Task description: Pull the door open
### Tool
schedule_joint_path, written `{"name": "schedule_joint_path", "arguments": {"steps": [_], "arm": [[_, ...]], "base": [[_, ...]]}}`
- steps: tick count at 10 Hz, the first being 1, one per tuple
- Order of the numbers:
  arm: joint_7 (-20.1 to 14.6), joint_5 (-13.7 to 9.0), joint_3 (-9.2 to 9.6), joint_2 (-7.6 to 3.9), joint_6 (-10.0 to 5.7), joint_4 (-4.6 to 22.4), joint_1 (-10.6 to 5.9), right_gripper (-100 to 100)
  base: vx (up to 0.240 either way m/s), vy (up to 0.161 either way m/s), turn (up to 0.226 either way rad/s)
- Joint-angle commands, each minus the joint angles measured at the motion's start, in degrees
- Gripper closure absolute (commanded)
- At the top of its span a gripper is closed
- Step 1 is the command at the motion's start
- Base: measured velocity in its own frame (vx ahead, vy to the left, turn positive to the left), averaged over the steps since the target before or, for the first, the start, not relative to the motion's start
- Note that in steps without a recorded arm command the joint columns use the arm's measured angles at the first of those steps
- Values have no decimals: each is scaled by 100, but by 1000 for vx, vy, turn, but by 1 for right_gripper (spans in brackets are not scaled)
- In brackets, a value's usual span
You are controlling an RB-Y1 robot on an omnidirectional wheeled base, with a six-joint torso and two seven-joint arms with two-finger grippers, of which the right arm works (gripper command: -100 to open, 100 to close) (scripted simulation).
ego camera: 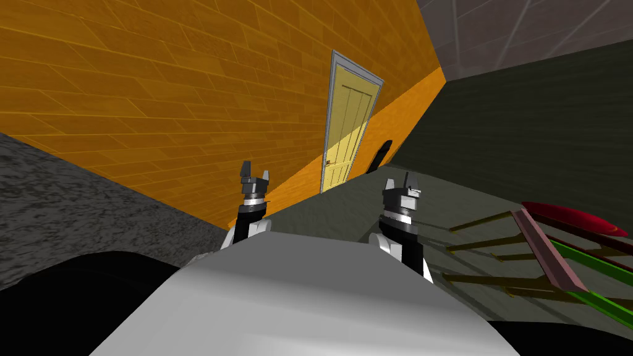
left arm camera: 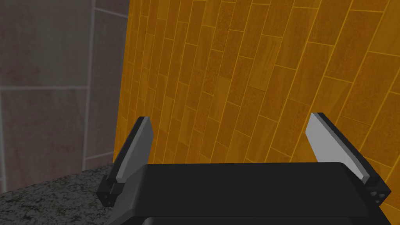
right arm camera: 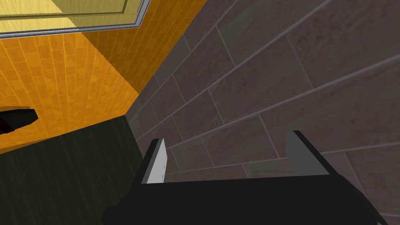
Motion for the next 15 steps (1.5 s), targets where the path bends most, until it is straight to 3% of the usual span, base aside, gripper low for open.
{"name": "schedule_joint_path", "arguments": {"steps": [1, 7, 15], "arm": [[-6, -45, 26, -78, -51, 192, -69, -100], [-25, -186, 107, -277, -211, 802, -290, -100], [-57, -426, 244, -542, -483, 1834, -662, -100]], "base": [[50, -17, 90], [89, -46, 85], [87, -50, 102]]}}
